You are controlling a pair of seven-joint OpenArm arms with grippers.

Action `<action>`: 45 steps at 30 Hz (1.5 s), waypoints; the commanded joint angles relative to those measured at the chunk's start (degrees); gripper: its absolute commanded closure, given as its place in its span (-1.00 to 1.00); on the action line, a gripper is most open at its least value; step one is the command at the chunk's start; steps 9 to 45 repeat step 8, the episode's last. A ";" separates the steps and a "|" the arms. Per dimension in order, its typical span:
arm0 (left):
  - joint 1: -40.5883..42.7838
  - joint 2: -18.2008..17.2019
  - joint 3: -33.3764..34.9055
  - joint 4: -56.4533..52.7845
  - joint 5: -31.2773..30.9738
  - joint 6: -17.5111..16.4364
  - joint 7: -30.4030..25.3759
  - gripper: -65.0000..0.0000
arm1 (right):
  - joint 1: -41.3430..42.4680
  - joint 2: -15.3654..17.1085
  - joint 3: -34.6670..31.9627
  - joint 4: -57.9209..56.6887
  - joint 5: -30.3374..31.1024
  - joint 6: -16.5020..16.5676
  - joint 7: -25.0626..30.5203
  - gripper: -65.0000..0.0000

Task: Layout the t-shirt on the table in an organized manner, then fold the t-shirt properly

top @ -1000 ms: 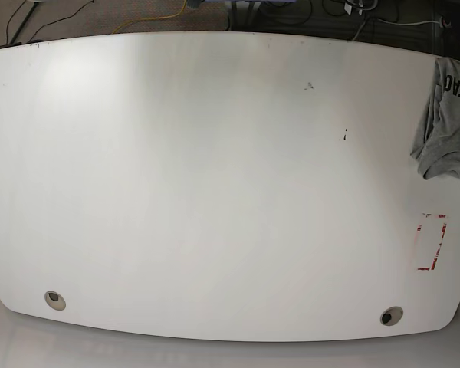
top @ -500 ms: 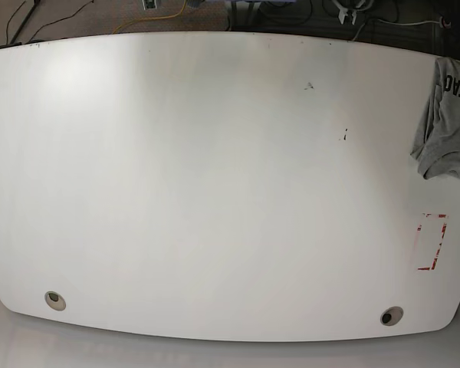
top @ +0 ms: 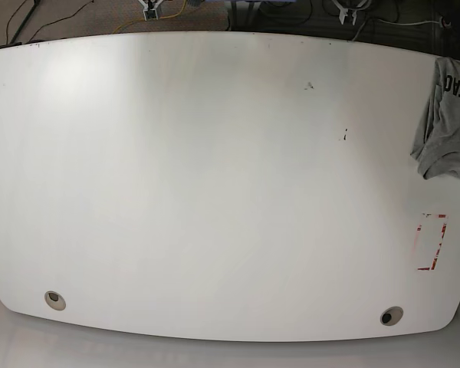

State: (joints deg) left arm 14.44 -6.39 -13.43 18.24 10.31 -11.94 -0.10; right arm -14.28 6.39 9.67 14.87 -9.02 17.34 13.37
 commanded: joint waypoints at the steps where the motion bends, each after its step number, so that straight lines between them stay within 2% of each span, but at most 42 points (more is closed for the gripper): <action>1: 0.38 -0.42 0.02 0.09 0.11 0.21 -0.21 0.29 | -0.62 0.24 -0.05 -0.15 0.00 0.19 0.13 0.73; 45: 0.38 -0.24 -0.15 0.18 -0.15 0.21 -0.21 0.29 | -0.62 0.07 -0.05 -0.15 0.27 0.19 0.22 0.73</action>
